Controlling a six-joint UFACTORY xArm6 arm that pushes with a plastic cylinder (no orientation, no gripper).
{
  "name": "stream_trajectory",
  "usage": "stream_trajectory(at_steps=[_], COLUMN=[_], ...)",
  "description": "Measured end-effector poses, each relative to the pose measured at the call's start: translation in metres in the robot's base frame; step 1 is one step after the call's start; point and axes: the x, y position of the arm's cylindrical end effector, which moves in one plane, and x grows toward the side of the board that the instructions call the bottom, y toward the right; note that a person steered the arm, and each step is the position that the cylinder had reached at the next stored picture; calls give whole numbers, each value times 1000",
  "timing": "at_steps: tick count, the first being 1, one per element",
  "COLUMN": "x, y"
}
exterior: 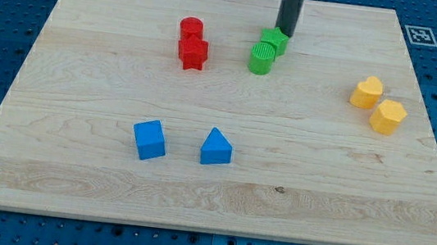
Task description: Move the green circle below the red star
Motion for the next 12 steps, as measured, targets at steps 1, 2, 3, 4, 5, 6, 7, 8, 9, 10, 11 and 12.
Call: stream_trajectory(at_steps=[1, 2, 3, 4, 5, 6, 7, 8, 9, 10, 11, 12], x=[-5, -4, -4, 24, 50, 59, 59, 68, 79, 109, 115, 115], y=[-24, -40, -47, -47, -46, -26, -7, 9, 22, 25, 25, 20])
